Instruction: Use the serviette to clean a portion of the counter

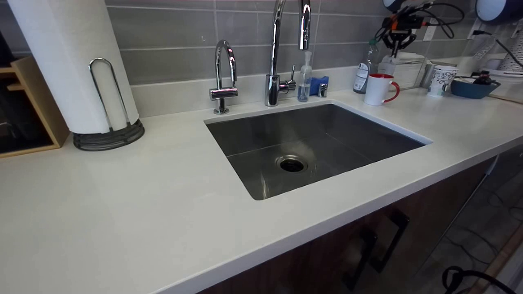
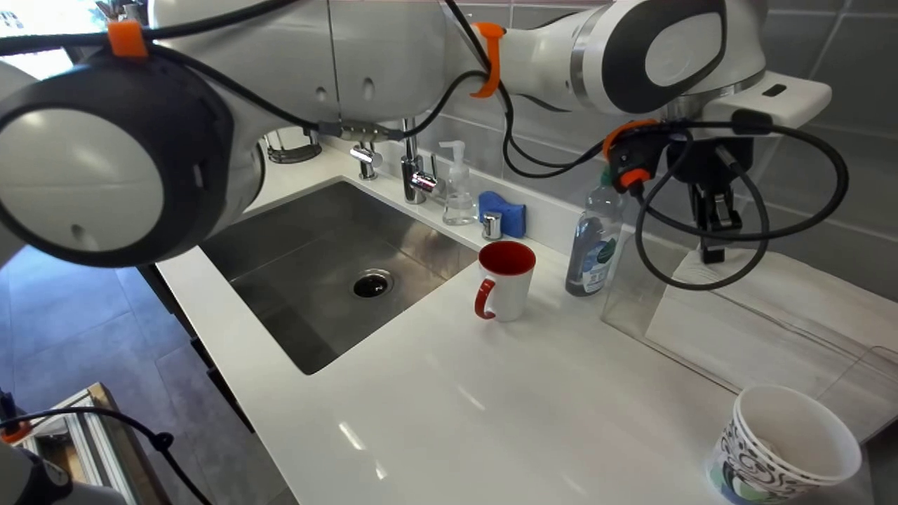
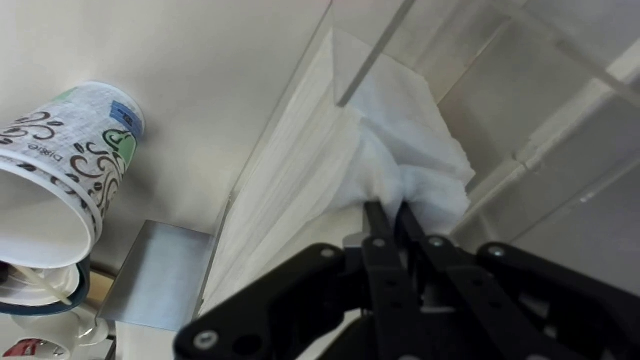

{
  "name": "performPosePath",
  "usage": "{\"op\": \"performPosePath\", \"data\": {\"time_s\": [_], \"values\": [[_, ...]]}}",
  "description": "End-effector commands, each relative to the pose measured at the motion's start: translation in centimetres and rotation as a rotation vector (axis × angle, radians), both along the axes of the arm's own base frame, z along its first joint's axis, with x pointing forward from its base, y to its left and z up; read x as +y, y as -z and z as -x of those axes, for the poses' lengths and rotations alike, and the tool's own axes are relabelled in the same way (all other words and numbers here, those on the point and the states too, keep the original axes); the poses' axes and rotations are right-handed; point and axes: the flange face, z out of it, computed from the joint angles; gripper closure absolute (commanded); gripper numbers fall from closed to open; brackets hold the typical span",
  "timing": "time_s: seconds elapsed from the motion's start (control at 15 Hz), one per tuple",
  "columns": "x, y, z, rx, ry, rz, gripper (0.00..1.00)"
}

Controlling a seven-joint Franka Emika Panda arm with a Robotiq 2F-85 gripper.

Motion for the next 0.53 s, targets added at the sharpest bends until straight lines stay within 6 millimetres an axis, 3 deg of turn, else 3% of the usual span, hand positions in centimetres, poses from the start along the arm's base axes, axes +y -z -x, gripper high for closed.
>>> {"op": "performPosePath", "data": {"time_s": [0.0, 0.27, 0.47], "values": [[0.03, -0.77, 0.06, 0.001, 0.013, 0.024, 0.94], [0.09, -0.79, 0.02, 0.001, 0.011, 0.027, 0.89], [0.16, -0.8, -0.02, 0.001, 0.009, 0.028, 0.79]]}}
